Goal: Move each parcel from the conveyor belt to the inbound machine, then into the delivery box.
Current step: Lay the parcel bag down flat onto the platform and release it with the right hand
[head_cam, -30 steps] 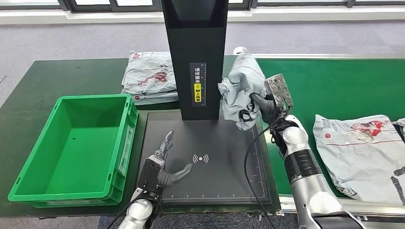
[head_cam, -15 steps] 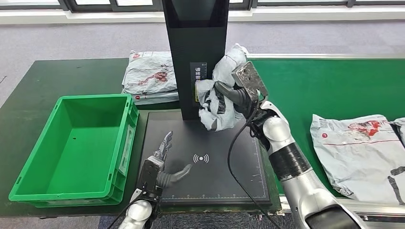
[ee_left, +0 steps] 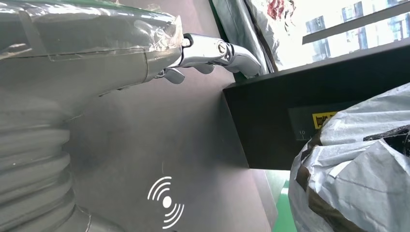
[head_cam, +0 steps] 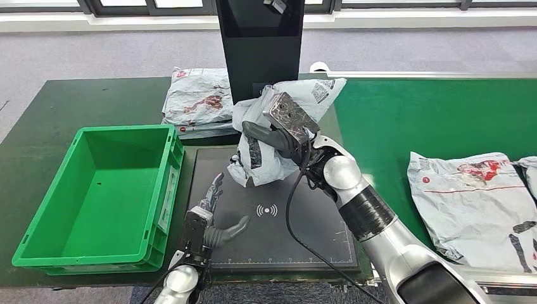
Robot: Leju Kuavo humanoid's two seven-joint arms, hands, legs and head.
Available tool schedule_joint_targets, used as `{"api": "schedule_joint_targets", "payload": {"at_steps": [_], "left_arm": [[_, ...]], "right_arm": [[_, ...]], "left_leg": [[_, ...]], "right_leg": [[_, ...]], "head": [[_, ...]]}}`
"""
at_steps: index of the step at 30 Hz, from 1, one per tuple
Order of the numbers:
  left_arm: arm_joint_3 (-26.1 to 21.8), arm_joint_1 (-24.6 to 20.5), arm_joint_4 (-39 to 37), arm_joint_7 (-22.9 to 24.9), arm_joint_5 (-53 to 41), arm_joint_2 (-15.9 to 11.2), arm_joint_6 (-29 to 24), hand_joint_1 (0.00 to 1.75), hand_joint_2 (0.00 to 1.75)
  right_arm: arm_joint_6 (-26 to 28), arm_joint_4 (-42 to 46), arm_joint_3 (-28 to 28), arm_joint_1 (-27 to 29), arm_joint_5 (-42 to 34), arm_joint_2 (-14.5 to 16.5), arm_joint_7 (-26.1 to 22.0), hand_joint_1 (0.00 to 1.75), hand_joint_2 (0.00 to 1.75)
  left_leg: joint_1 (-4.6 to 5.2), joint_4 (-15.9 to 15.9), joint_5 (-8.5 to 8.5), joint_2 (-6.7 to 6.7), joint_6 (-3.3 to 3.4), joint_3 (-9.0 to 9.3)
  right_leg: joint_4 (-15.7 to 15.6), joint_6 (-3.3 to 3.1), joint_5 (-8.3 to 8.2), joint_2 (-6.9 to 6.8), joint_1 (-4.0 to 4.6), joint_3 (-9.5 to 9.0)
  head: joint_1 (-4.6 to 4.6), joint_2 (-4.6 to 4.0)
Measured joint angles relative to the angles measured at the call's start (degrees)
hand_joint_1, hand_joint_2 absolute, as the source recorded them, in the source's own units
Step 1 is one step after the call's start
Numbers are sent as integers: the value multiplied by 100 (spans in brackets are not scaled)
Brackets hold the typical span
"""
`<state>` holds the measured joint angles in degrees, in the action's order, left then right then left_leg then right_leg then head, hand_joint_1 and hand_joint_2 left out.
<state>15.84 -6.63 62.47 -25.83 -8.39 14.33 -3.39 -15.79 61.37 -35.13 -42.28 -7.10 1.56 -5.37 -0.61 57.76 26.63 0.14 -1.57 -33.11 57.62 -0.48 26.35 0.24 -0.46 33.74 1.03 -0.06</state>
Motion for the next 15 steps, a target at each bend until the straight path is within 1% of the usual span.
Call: {"api": "schedule_joint_targets", "payload": {"at_steps": [3,4,7,8,14,15], "left_arm": [[-33,12,2,-26,15,-14,-58,0,175],[-42,15,5,-37,32,-22,-84,0,175],[-60,26,36,-49,82,-52,-136,0,175],[-69,31,52,-49,92,-61,-149,0,175],[-102,42,106,20,116,-110,-203,0,175],[-107,37,110,36,116,-111,-207,0,175]], "right_arm": [[-101,-2,-121,13,-58,-3,4,175,175],[-124,-2,-190,34,-78,-7,-9,137,175],[-142,-3,-426,159,-107,-39,-93,7,175],[-141,-3,-502,228,-104,-58,-130,0,175],[-61,51,-829,876,23,-221,-249,0,175],[-31,94,-855,977,62,-249,-253,0,131]], "left_leg": [[0,0,0,1,0,1],[0,0,0,1,0,1],[-1,0,0,-4,0,1],[-1,0,0,-6,0,1],[2,0,0,-17,0,-3],[3,1,1,-16,1,-3]], "right_leg": [[0,0,0,1,0,0],[0,0,0,1,0,1],[-1,0,1,-1,0,1],[-1,0,2,-2,0,1],[-2,3,4,-8,4,1],[-3,3,4,-7,4,1]], "head": [[1,-1],[0,0],[1,0],[2,0],[1,0],[1,-1]]}}
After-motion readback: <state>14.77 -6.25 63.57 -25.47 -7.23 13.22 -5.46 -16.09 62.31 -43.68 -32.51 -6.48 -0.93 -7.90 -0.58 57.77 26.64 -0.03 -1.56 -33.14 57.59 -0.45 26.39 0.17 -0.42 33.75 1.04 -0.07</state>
